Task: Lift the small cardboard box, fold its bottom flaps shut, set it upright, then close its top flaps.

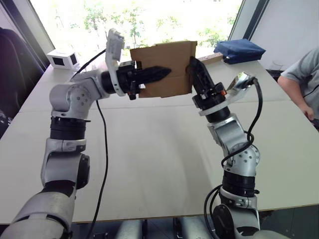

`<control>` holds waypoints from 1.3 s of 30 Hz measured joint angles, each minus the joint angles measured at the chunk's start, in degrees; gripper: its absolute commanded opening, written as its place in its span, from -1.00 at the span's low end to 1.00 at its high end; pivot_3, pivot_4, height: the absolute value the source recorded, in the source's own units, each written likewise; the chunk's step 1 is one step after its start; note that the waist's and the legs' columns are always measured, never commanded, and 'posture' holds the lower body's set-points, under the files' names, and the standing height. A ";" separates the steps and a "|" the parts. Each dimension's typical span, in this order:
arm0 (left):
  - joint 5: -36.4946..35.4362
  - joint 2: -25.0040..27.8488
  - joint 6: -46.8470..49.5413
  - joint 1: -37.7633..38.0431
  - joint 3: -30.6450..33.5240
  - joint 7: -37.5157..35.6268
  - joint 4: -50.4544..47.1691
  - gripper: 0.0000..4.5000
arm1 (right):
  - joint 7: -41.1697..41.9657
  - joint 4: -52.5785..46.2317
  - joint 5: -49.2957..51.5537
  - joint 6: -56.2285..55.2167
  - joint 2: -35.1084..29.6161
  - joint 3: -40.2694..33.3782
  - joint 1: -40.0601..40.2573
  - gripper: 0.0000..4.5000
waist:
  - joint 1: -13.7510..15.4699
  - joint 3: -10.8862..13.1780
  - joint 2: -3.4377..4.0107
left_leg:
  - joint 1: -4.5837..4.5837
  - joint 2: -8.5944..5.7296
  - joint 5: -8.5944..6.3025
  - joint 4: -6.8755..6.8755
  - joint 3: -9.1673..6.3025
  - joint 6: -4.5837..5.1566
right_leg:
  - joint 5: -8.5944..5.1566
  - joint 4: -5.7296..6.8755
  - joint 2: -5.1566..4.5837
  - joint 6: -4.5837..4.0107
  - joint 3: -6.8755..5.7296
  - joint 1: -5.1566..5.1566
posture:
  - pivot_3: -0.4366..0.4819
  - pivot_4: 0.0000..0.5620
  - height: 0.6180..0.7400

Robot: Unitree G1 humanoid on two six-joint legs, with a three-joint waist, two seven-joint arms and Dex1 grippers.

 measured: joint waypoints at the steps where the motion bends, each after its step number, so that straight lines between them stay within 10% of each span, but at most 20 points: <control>1: 0.01 -0.20 -0.07 0.00 0.23 0.19 0.05 -1.00 | -0.36 -0.20 0.01 -0.23 0.43 0.03 0.00 -0.06 | 0.00 0.00 0.00 | 0.00 0.00 0.00 0.00 0.00 0.00 | 0.00 0.00 0.00 0.00 0.00 0.00 | -0.05 -0.47 1.00; 26: 0.17 -0.92 -1.05 0.37 0.86 0.92 0.33 -1.00 | 1.61 -2.36 -4.30 0.48 -6.26 3.57 1.57 -0.06 | 0.01 0.00 0.00 | 0.00 0.00 -0.04 -0.01 0.00 0.07 | 0.00 0.00 0.01 0.00 0.00 -0.01 | -0.05 -0.47 1.00; 33: 0.28 -0.90 -1.05 0.41 0.25 0.72 0.82 -1.00 | 3.26 -4.33 -5.15 1.43 -8.67 3.84 2.07 0.90 | 0.03 0.00 0.00 | 0.00 0.00 -0.10 -0.01 0.00 0.17 | 0.00 0.00 0.00 0.00 0.00 -0.01 | -0.05 -0.47 1.00; 39: 0.27 -0.88 -1.05 0.41 0.24 0.30 0.85 -1.00 | 3.60 -4.73 -3.74 2.05 -8.98 3.17 3.18 0.90 | 0.04 0.00 0.00 | 0.00 0.00 -0.10 -0.01 0.00 0.18 | 0.00 -0.01 0.00 0.00 0.00 -0.01 | -0.05 -0.47 1.00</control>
